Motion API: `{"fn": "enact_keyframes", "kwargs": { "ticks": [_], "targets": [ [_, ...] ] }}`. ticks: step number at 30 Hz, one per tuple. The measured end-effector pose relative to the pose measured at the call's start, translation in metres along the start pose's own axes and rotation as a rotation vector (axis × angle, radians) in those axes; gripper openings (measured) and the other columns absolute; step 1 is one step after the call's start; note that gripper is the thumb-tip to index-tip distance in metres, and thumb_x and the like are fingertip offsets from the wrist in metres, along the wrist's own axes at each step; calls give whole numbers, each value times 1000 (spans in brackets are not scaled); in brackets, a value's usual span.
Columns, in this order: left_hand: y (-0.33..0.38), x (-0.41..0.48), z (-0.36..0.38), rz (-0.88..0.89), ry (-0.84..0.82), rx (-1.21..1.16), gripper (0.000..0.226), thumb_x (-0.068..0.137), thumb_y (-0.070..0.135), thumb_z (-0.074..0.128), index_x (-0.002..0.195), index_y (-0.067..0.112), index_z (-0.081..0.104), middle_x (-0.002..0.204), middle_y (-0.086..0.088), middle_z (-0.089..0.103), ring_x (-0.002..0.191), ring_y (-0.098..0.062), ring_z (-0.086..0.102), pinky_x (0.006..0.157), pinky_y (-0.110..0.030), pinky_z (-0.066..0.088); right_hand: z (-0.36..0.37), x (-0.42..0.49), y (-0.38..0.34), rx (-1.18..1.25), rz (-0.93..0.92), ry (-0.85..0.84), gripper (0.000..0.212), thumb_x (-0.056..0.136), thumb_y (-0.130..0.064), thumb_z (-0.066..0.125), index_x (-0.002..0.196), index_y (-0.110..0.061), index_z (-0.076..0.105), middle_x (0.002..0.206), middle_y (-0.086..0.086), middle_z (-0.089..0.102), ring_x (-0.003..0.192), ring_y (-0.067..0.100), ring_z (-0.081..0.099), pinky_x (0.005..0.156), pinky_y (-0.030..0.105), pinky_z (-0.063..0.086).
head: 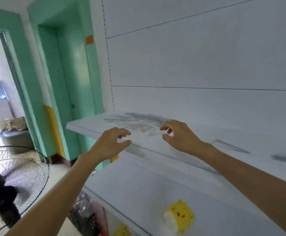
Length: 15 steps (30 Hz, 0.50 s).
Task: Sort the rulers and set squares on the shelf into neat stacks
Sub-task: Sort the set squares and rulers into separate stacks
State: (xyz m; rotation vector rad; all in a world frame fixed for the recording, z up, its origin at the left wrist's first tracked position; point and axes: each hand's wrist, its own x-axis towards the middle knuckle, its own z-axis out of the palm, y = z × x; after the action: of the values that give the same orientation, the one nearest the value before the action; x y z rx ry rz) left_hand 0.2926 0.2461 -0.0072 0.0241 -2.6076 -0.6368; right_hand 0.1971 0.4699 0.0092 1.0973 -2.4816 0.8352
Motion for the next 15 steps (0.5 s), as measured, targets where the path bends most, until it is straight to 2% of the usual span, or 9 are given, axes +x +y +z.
{"fn": "enact_keyframes", "kwargs": {
  "ticks": [7, 10, 15],
  "targets": [
    [-75, -4, -29, -32, -1, 2, 29, 87, 29, 60, 116, 24, 59, 110, 1, 60, 96, -8, 52, 81, -20, 36, 65, 48, -33, -30, -8, -52, 24, 87, -21, 54, 110, -16, 59, 114, 0, 59, 100, 15, 54, 88, 32, 45],
    [-94, 5, -22, -30, 11, -56, 27, 87, 29, 60, 114, 26, 60, 110, 4, 60, 97, -6, 53, 83, -20, 39, 81, 64, -30, -52, -5, -61, 24, 87, -22, 54, 110, -17, 58, 113, -1, 58, 100, 15, 54, 85, 29, 44],
    [-119, 40, -9, 2, 13, -81, 26, 87, 28, 61, 113, 26, 61, 110, 4, 61, 97, -6, 54, 84, -20, 39, 97, 102, -11, -93, 10, -57, 24, 87, -20, 55, 111, -15, 58, 110, 0, 59, 100, 19, 56, 86, 32, 46]
  ]
}}
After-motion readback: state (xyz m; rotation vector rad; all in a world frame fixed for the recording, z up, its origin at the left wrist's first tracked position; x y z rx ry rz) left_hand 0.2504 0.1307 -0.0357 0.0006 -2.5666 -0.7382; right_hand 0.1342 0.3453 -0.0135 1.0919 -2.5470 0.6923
